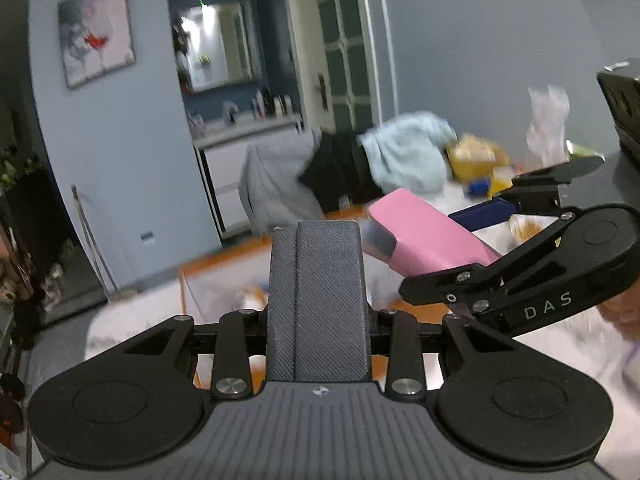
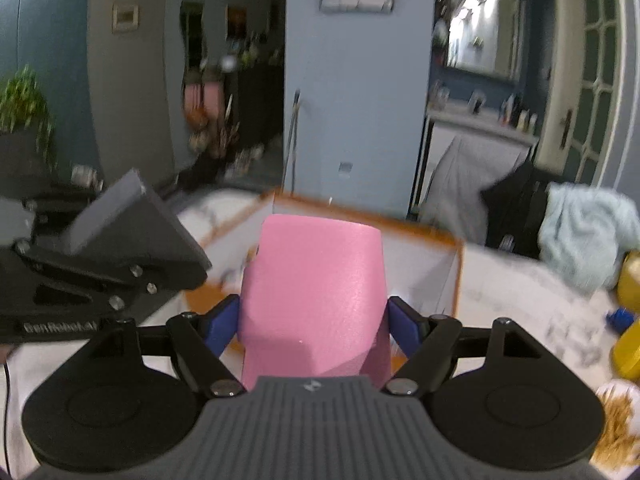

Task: Organize objects
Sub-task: 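Lift and carry the gray case and pink wallet over the orange box with both tools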

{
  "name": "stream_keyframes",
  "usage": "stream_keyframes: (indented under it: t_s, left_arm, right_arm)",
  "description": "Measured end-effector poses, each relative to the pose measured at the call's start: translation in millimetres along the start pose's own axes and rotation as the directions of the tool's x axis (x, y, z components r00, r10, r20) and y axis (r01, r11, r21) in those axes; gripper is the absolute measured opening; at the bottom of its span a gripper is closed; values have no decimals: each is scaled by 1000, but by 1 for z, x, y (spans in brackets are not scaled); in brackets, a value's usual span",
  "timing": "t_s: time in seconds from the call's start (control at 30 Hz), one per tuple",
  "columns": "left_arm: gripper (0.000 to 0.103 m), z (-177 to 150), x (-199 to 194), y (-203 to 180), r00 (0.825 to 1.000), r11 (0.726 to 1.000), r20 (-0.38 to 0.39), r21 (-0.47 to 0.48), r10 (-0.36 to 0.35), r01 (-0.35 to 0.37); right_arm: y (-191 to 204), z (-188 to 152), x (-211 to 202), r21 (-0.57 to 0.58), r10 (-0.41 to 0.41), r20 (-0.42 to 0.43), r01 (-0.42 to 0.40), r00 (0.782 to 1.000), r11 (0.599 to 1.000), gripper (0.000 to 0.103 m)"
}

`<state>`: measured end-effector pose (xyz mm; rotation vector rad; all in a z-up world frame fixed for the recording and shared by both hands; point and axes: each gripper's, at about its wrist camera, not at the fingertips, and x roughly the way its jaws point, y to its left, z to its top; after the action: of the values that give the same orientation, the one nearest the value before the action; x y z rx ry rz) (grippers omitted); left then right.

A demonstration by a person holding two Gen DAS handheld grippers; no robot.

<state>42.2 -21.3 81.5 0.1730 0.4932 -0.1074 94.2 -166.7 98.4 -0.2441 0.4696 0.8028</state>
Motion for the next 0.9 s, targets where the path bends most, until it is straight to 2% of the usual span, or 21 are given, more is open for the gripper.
stream_keyframes:
  t_s: [0.07,0.2,0.43,0.6,0.9]
  left_arm:
    - [39,20,-6,2,999,1000,52,-19,16,-15]
    - [39,53,-17,11,987,998,156,-54,28,-20]
    - [39,102,-10,31,968,991,243,-133,63,-31]
    - [39,113,10,40,973,988,221,-147,72,-40]
    - [39,97,62,40,991,985,109,-160,73,-55]
  right_arm:
    - [-1,21,-7,-2,-26,67,26,997,1000,79]
    - [-7,66,-31,16,-70,206,69,976,998,79]
    - [-22,115,-44,70,-103,313,86,944,994,79]
    - [-33,137,-34,127,-121,330,83,936,988,79]
    - [-34,128,27,159,-120,247,82,961,984,78]
